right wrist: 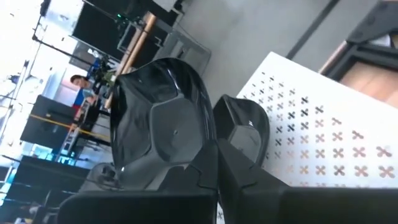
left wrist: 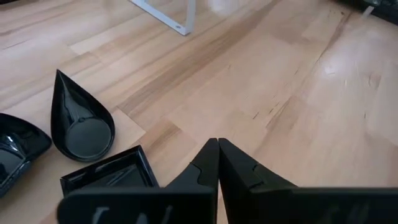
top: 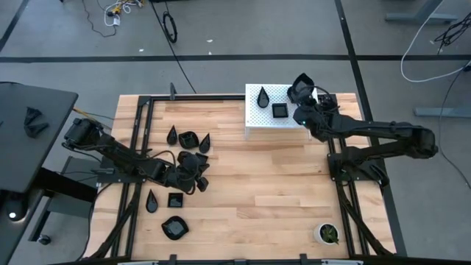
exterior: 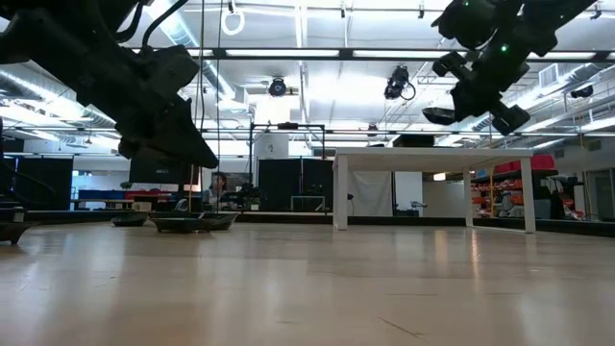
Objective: Pick & Place Mini shaped plates
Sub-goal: Stack the black leaf shaped plate on the black leaf shaped plate on the shelf
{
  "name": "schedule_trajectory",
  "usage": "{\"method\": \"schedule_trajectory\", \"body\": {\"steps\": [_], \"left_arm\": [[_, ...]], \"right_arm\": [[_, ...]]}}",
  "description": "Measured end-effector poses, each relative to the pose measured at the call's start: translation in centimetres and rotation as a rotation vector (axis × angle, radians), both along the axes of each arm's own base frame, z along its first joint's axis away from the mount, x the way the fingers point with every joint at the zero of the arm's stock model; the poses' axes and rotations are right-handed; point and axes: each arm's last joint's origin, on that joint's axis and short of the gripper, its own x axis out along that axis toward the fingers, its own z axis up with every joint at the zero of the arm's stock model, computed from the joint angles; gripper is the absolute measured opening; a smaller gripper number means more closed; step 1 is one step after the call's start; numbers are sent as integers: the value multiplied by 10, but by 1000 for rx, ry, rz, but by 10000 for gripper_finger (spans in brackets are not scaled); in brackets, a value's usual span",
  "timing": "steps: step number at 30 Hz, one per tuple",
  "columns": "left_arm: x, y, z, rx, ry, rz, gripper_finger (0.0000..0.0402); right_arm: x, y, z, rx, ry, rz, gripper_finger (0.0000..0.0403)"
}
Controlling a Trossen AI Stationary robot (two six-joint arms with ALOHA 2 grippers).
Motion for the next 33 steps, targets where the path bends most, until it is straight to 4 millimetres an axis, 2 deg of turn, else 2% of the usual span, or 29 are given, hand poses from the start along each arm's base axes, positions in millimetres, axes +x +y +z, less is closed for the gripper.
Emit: {"method": "schedule_trajectory", "body": {"steps": [9, 26, 33], "left_arm": [[1, 0, 1, -2, -9, 2, 7], [1, 0, 1, -5, -9, 0, 7], [1, 0, 1, -5, -9, 1, 7]], "right_arm": [[-4, -10, -3, 82, -24, 21, 13], [-8, -16, -6, 141, -69, 16, 21], [-9, -20, -6, 164, -75, 22, 51]]}}
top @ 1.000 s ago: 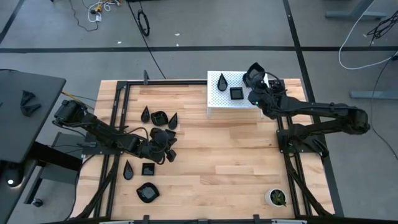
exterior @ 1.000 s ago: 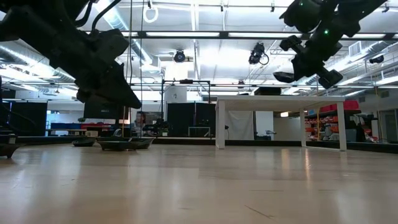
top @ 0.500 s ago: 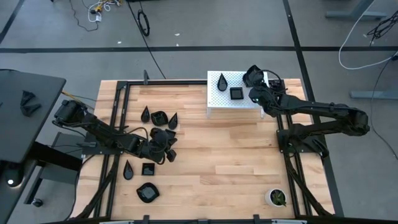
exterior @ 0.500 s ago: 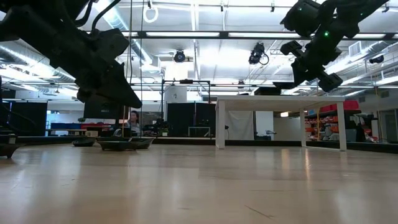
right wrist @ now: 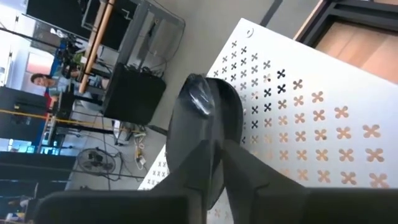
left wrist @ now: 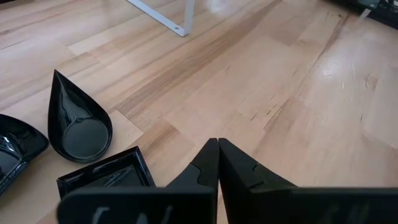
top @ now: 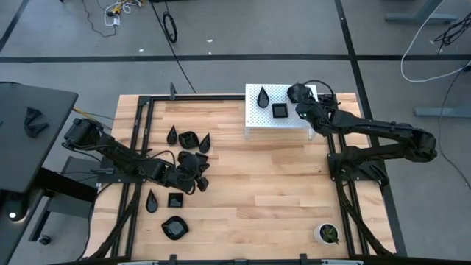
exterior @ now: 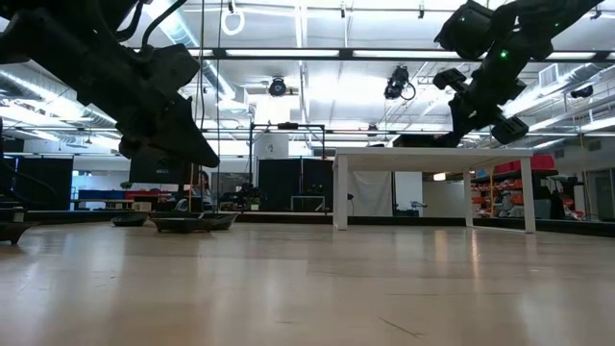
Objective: Pick & Place Mini shaped plates
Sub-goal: Stack the black leaf shaped plate on the black leaf shaped plate on the shelf, then stack the black square plate on the black square plate on the shelf
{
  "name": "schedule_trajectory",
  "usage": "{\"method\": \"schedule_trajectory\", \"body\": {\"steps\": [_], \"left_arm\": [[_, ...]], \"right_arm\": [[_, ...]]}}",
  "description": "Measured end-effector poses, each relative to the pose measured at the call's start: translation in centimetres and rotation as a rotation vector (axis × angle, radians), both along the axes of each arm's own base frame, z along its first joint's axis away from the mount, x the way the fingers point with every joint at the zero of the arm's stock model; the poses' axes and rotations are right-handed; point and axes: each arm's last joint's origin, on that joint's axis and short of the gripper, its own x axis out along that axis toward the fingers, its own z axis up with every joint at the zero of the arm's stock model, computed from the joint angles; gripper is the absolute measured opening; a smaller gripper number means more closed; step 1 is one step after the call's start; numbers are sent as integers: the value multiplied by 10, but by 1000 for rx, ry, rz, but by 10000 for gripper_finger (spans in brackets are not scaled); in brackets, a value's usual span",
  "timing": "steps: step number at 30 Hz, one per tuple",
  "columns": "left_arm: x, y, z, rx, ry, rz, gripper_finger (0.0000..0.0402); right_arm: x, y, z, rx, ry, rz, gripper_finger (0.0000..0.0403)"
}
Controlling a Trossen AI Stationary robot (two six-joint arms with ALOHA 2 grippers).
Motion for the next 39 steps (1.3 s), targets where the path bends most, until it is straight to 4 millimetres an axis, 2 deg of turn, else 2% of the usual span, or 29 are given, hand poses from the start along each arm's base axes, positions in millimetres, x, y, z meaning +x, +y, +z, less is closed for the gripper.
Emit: {"method": "schedule_trajectory", "body": {"steps": [7, 10, 16, 21, 25, 30, 34, 39], "left_arm": [[0, 0, 0, 0, 0, 0, 7], [0, 0, 0, 0, 0, 0, 7], [0, 0, 0, 0, 0, 0, 7], [0, 0, 0, 1, 2, 0, 7], [0, 0, 0, 1, 2, 0, 7], [1, 0, 0, -4, -9, -2, 7], [2, -4, 1, 10, 12, -88, 7], [4, -25, 12, 142, 47, -345, 7]], "right_arm": [[2, -4, 4, -33, 34, 36, 118], [6, -8, 11, -98, 93, 110, 145], [12, -19, 42, -348, 237, 377, 161], [6, -9, 75, -634, 319, 568, 149], [7, 16, 86, -771, 384, 778, 128], [24, 66, 84, -877, 439, 1033, 89], [38, 113, 73, -909, 540, 1149, 51], [53, 169, 48, -932, 680, 1236, 7]]}}
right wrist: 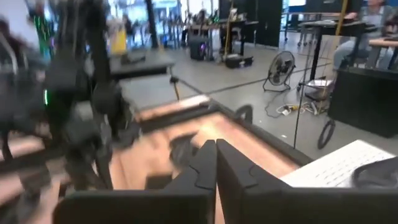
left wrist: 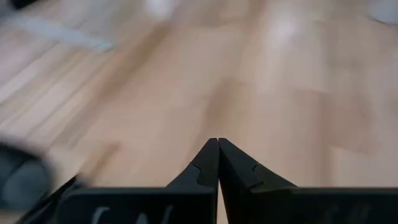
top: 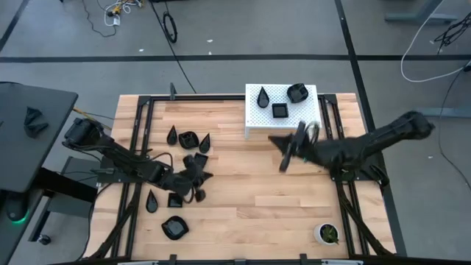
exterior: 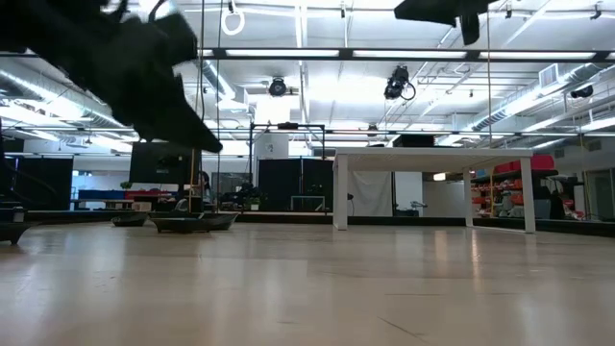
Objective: Pick & Place Mini shaped plates
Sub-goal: Stack the black square plate on the black square plate on the shelf
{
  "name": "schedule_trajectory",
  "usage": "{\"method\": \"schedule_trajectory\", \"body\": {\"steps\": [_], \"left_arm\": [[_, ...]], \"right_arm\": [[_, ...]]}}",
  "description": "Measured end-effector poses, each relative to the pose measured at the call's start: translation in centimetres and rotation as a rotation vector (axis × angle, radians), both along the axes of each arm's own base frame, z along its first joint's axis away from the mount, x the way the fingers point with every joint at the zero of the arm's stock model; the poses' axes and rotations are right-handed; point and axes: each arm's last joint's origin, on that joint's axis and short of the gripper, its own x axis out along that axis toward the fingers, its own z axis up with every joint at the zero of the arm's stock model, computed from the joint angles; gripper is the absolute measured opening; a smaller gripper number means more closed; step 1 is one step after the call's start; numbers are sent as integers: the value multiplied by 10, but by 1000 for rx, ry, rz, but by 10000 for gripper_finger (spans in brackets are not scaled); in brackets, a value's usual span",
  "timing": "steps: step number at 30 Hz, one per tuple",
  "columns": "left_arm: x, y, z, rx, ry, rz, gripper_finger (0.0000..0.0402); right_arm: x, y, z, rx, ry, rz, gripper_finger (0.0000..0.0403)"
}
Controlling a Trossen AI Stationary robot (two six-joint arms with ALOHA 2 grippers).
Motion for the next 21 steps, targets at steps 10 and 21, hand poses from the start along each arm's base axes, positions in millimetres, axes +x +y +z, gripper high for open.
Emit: {"method": "schedule_trajectory", "body": {"steps": [10, 21], "left_arm": [[-17, 0, 29, 59, 307, 310, 7], [-37, 55, -23, -135, 493, 592, 7]], "right_arm": [[37, 78, -87, 64, 128, 119, 3], [59, 92, -120, 180, 10, 152, 19]]}}
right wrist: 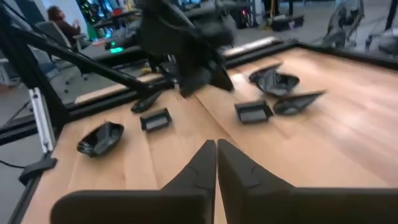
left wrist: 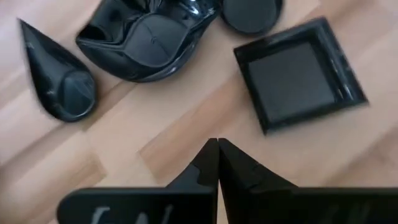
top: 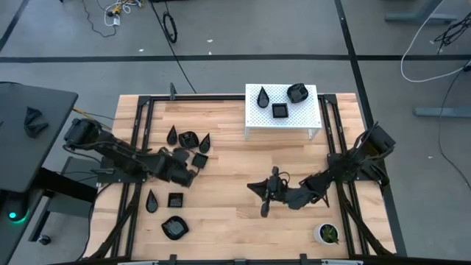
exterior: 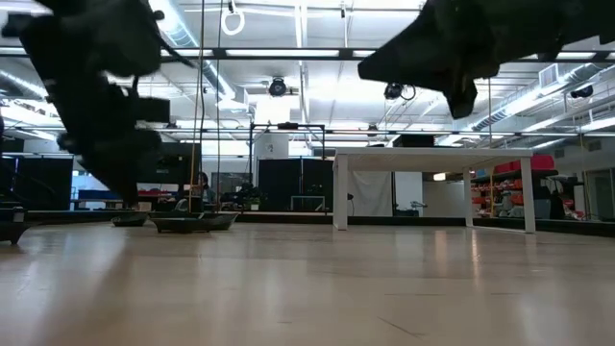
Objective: Pick & Place Mini shaped plates
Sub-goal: Stack the black square plate on the black square plate on the shelf
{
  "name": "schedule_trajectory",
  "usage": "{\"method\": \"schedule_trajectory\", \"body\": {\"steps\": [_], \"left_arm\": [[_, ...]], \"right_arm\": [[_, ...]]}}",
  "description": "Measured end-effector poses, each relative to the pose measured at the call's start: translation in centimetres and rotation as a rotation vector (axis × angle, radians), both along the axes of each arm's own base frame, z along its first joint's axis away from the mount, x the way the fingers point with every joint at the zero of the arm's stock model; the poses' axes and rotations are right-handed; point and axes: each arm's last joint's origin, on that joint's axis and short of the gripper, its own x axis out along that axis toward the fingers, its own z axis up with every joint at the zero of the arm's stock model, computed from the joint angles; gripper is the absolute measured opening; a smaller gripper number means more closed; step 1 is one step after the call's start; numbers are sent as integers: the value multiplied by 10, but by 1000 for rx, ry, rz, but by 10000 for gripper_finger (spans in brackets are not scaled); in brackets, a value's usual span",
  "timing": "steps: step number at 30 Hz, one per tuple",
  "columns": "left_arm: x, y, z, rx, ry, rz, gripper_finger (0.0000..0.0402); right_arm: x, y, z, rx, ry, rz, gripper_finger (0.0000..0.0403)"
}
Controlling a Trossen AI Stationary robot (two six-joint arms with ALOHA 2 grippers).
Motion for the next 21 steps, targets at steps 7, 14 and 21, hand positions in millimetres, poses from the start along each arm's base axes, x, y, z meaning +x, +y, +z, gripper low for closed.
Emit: {"method": "schedule_trajectory", "body": {"steps": [7, 14, 21], "left_arm": [[8, 18, -21, -9, -164, -56, 7], [20, 16, -21, -30, -344, -208, 7], [29, 4, -13, -62, -469, -285, 7]], "right_arm": [[4, -4, 10, -36, -65, -6, 16], [5, -5, 11, -33, -75, -8, 15], [5, -5, 11, -34, -74, -8, 15]]}}
